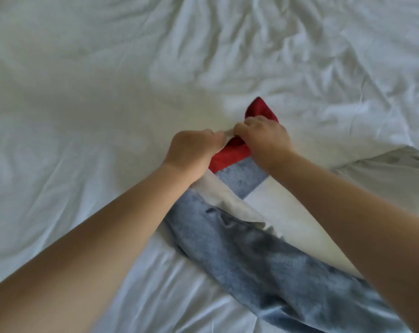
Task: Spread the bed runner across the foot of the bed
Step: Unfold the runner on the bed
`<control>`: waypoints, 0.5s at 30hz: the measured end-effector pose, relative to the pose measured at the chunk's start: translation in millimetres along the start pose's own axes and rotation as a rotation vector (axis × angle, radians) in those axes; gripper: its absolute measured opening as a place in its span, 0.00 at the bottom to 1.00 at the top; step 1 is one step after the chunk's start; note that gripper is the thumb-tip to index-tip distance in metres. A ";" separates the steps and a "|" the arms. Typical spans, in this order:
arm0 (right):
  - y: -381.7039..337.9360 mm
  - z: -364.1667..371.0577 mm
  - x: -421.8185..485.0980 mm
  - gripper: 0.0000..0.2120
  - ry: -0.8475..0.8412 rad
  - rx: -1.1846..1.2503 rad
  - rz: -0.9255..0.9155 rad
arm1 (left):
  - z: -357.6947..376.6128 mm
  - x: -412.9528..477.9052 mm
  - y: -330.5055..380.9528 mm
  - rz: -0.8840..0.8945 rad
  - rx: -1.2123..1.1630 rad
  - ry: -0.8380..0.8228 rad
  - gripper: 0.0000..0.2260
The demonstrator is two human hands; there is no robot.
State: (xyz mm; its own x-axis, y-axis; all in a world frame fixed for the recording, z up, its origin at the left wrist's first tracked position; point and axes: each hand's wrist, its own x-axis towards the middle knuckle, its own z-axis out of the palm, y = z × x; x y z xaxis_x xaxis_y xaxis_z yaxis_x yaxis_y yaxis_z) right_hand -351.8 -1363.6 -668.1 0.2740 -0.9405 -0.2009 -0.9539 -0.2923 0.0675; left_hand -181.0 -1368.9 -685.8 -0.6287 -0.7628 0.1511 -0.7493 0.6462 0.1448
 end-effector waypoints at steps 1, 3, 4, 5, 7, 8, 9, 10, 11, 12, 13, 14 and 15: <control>-10.2 -5.6 17.7 0.11 0.072 -0.024 -0.053 | -6.9 -5.5 -14.4 -0.042 0.014 0.002 0.03; -36.7 -21.0 50.0 0.10 0.198 -0.102 -0.144 | -18.6 -19.6 -45.5 -0.128 0.014 0.024 0.05; -49.9 -28.7 64.5 0.11 0.267 -0.098 -0.180 | -23.5 -27.3 -59.1 -0.173 0.006 0.037 0.08; -63.1 -32.6 79.1 0.14 0.331 -0.105 -0.230 | -29.6 -35.4 -71.3 -0.220 -0.009 0.037 0.12; -91.7 -39.2 105.2 0.15 0.425 -0.143 -0.285 | -40.5 -50.1 -90.1 -0.314 -0.003 0.017 0.19; -106.6 -45.5 116.5 0.15 0.456 -0.155 -0.308 | -45.0 -56.4 -98.1 -0.360 0.009 0.016 0.20; -119.9 -51.3 126.9 0.15 0.480 -0.149 -0.331 | -49.1 -61.9 -105.4 -0.411 0.014 0.020 0.20; -133.2 -57.6 135.3 0.15 0.493 -0.128 -0.352 | -52.1 -67.4 -113.4 -0.456 0.017 0.035 0.20; -145.1 -62.4 141.7 0.16 0.505 -0.100 -0.370 | -53.9 -72.6 -121.8 -0.500 0.020 0.047 0.19; -155.6 -64.4 145.7 0.16 0.523 -0.063 -0.391 | -54.8 -77.5 -130.1 -0.545 0.018 0.044 0.18; -164.9 -63.6 147.9 0.17 0.555 -0.029 -0.417 | -55.4 -82.4 -137.5 -0.595 0.012 0.025 0.15; -173.0 -61.3 150.1 0.17 0.601 0.017 -0.440 | -54.8 -87.0 -144.1 -0.643 0.005 0.010 0.13; -179.8 -58.6 149.8 0.17 0.629 0.063 -0.454 | -54.0 -91.7 -149.2 -0.687 -0.001 -0.008 0.11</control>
State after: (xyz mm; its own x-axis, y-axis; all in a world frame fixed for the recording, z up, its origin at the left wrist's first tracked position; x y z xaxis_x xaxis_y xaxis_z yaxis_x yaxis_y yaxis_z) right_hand -132.1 -1462.1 -653.1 0.6389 -0.6581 0.3983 -0.7319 -0.6795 0.0513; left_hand -0.3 -1394.1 -668.4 -0.0126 -0.9998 0.0177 -0.9784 0.0160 0.2059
